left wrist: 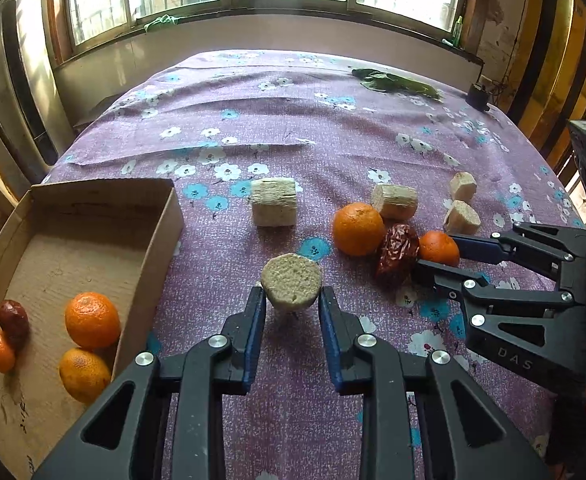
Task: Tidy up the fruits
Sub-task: 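Grasp a white yam slice with the left tool while the right tool grasps an orange, then carry the yam slice and orange into the box and open both tools, then withdraw both open tools from the box toward the table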
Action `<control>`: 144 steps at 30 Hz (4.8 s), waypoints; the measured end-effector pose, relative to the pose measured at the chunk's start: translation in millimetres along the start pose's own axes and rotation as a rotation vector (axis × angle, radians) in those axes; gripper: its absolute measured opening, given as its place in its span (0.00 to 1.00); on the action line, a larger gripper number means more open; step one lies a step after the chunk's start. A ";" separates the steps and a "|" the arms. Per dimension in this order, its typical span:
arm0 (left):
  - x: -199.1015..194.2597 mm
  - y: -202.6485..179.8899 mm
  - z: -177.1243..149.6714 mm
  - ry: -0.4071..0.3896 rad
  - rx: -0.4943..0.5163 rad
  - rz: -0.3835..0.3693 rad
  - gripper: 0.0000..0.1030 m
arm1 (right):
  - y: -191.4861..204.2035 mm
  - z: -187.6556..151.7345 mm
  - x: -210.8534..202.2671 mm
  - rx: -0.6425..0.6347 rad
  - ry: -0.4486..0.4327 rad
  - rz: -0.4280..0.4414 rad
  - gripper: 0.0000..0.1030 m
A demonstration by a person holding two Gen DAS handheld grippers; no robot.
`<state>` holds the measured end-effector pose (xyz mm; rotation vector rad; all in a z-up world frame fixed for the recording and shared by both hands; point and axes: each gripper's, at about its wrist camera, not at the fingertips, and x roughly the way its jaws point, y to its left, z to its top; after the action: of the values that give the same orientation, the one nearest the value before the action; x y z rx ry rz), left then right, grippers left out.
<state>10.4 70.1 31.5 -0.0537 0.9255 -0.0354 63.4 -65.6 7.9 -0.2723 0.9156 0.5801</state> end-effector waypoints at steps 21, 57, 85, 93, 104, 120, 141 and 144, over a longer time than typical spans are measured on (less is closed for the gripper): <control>-62.7 45.1 -20.0 -0.086 -0.091 0.068 0.25 | 53.8 -2.2 -45.4 -0.011 -0.069 0.064 0.36; -110.0 171.8 -60.3 -0.116 -0.269 0.249 0.25 | 184.4 49.5 -21.1 -0.240 -0.046 0.192 0.36; -89.8 203.9 -77.7 -0.032 -0.320 0.286 0.25 | 259.2 53.9 23.9 -0.396 0.057 0.290 0.37; -83.9 205.3 -79.9 -0.016 -0.335 0.297 0.26 | 265.7 50.9 28.5 -0.398 0.065 0.294 0.37; -87.9 207.3 -82.4 -0.031 -0.353 0.342 0.48 | 251.5 51.1 13.7 -0.332 0.022 0.329 0.60; -104.6 165.8 -63.5 -0.117 -0.304 0.318 0.75 | 169.9 42.1 -29.9 -0.155 -0.052 0.226 0.78; -94.2 70.7 -37.8 -0.141 -0.178 0.178 0.79 | 70.5 -0.6 -55.5 0.011 -0.053 0.084 0.81; -89.6 53.2 -33.4 -0.144 -0.151 0.151 0.80 | 54.2 -5.3 -57.6 0.032 -0.053 0.056 0.81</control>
<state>-69.7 127.0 79.7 -0.1244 0.7853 0.1768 1.3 -44.3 52.4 -0.2022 0.8822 0.6213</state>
